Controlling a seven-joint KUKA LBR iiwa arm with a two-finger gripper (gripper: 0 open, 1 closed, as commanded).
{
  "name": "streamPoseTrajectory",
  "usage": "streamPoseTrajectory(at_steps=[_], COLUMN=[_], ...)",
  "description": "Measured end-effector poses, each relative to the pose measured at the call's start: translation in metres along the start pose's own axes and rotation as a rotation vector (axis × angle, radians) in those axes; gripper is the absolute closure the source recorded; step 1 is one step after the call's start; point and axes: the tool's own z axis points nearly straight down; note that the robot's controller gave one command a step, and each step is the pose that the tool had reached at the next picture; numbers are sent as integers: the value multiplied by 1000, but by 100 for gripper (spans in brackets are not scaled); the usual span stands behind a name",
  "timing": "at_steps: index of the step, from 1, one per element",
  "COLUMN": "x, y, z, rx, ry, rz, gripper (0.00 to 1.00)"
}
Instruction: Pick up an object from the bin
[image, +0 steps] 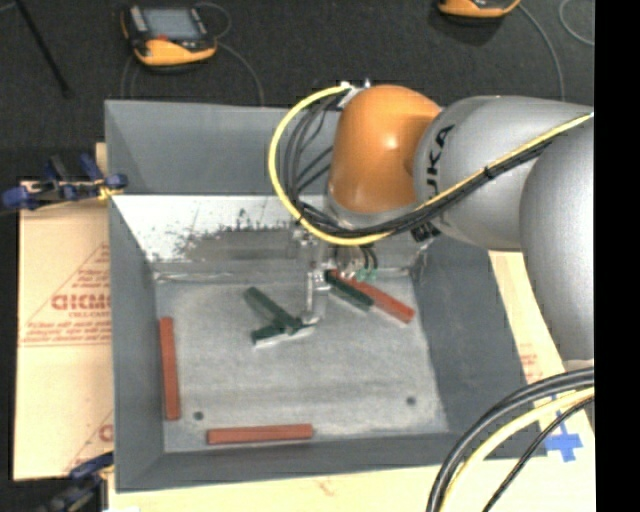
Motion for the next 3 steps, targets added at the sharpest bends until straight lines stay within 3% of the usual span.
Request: streamPoseTrajectory(at_steps=[1,2,3], x=[38,38,24], y=[-28,-28,-42], z=[74,74,-112], rx=[0,-1,-1], ry=[7,7,0], rz=[165,166,199], gripper=[100,100,100])
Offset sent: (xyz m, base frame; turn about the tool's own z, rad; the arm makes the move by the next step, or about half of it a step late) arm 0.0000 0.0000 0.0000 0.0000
